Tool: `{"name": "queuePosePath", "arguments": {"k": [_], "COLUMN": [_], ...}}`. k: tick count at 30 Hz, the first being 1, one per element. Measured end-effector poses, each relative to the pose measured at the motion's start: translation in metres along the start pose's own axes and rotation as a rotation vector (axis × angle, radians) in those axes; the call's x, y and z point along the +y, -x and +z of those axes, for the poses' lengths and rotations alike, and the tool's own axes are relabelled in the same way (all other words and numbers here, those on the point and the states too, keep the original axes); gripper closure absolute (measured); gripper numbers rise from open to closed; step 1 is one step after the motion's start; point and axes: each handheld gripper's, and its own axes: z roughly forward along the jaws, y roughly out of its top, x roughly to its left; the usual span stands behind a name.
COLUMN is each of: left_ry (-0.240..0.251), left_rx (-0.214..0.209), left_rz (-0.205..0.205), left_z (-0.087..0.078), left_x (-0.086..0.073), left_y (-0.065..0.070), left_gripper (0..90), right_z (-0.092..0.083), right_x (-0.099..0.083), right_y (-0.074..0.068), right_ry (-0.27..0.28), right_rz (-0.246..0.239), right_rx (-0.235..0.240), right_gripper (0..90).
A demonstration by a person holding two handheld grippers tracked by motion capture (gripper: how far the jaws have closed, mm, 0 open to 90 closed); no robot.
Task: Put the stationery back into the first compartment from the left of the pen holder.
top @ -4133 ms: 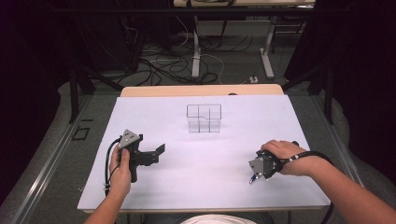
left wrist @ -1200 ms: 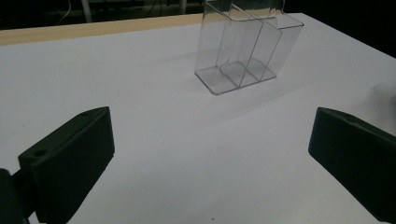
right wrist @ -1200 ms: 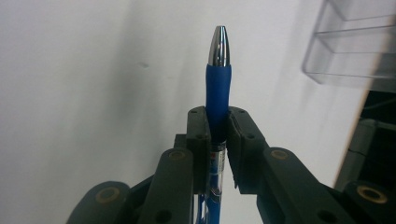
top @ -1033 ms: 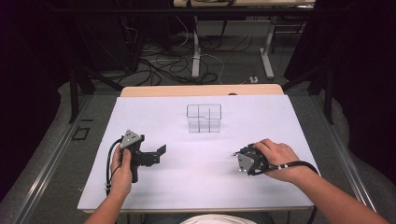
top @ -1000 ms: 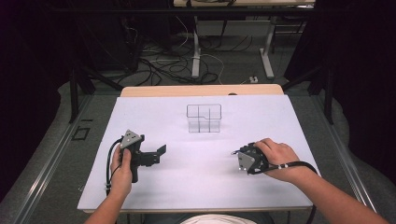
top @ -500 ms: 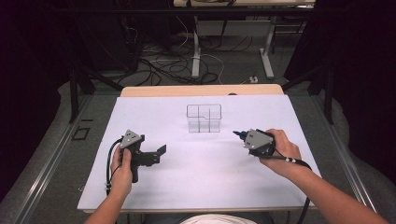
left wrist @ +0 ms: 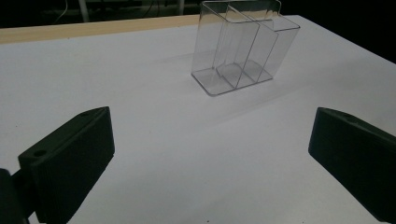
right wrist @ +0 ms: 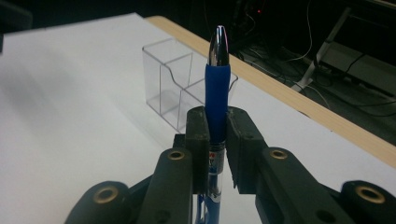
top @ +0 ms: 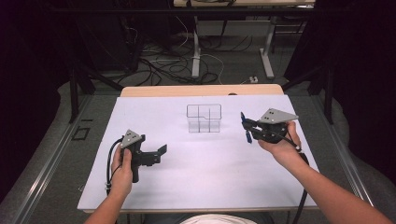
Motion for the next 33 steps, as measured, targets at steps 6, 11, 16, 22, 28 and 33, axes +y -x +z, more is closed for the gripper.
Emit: {"name": "queuePosePath", "arguments": {"k": [6, 11, 16, 22, 28, 33], "left_ry": [0.003, 0.002, 0.002, -0.003, -0.004, -0.006], "left_rx": [-0.009, -0.013, -0.017, -0.016, -0.018, -0.019], "left_rz": [-0.014, -0.015, -0.029, -0.020, -0.020, -0.023], "left_z": [0.000, 0.000, 0.000, 0.000, 0.000, 0.001], "left_x": [0.000, 0.000, 0.001, 0.001, 0.001, 0.001], "left_y": [0.001, 0.001, 0.001, 0.001, 0.000, 0.001], "left_gripper": [0.1, 0.1, 0.1, 0.1, 0.1, 0.1], "right_z": [-0.001, 0.001, 0.007, 0.015, 0.025, 0.032], "right_x": [0.005, 0.008, 0.013, 0.021, 0.028, 0.035], "right_y": [0.004, 0.005, 0.006, 0.003, 0.001, -0.002], "right_ry": [0.073, 0.118, 0.158, 0.202, 0.229, 0.244], "right_rz": [0.138, 0.228, 0.274, 0.299, 0.325, 0.344], "right_rx": [0.032, 0.064, 0.082, 0.094, 0.101, 0.112], "right_gripper": [79.6, 79.6, 79.6, 79.6, 79.6, 79.6]}}
